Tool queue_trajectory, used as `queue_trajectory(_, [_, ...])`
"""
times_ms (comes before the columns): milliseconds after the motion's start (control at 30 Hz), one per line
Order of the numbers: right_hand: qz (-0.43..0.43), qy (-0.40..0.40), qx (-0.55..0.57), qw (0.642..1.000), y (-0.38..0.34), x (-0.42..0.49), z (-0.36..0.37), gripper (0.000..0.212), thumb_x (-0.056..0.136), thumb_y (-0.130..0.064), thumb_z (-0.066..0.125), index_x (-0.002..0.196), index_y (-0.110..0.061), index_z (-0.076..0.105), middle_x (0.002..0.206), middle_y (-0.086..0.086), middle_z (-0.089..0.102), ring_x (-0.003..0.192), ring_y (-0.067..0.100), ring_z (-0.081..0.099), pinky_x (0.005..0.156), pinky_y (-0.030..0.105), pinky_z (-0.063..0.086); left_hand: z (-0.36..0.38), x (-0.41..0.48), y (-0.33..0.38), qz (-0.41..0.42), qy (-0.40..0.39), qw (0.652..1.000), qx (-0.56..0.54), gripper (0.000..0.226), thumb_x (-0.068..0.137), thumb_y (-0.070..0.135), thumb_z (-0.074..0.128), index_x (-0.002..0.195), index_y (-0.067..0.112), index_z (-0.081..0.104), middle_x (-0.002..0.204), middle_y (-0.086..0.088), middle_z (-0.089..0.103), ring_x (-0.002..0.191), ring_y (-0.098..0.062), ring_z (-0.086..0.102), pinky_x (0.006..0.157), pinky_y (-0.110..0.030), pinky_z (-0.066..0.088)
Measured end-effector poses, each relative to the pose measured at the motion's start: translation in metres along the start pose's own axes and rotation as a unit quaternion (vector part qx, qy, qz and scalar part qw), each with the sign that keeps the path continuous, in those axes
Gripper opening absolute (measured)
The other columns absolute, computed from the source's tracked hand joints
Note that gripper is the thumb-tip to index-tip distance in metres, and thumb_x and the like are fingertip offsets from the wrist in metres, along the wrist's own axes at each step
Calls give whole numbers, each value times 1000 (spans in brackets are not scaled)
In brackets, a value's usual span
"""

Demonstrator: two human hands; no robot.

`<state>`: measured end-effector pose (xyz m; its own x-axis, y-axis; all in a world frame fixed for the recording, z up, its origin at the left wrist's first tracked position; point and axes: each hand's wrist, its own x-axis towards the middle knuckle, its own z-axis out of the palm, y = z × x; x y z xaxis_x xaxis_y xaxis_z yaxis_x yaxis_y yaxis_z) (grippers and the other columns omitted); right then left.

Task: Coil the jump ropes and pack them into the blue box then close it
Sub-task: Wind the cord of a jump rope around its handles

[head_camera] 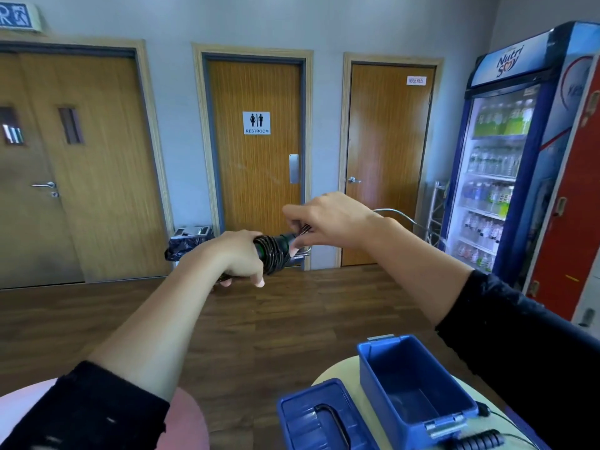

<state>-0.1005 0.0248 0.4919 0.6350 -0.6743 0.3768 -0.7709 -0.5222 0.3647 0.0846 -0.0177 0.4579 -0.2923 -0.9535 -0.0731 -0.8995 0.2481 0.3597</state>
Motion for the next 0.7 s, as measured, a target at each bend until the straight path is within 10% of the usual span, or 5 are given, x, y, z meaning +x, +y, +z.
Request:
queue_trajectory(167, [-59, 41, -20, 997, -6, 12, -8, 46, 79, -61, 60, 85, -18, 44, 62, -8, 44, 56, 12, 38, 49, 20, 23, 0, -5, -5, 91, -144, 985, -37, 43, 72, 10, 79, 101, 28, 53, 63, -11, 59, 47, -23, 51, 50, -31, 44])
queue_trajectory(400, [53, 40, 410, 909, -2, 24, 6, 44, 73, -55, 66, 57, -20, 46, 57, -8, 43, 50, 1, 39, 57, 19, 33, -5, -26, -14, 236, -203, 934, -176, 31, 76, -2, 75, 66, 26, 67, 58, -6, 61, 47, -18, 54, 48, -29, 46])
queue_trajectory(533, [88, 37, 581, 808, -3, 22, 29, 38, 93, -32, 56, 60, -16, 46, 51, -14, 53, 48, -3, 49, 60, 15, 42, -1, -33, -10, 294, -176, 906, -246, 21, 72, 5, 74, 58, 18, 66, 52, -4, 59, 45, -20, 52, 52, -27, 46])
queue_trajectory(700, [241, 58, 561, 790, -17, 10, 51, 40, 100, -2, 36, 62, -14, 41, 45, -5, 45, 36, 6, 39, 41, 19, 31, 7, -30, -12, 274, -78, 893, -348, 26, 62, 22, 77, 70, 3, 61, 54, -9, 57, 45, -22, 49, 51, -29, 45])
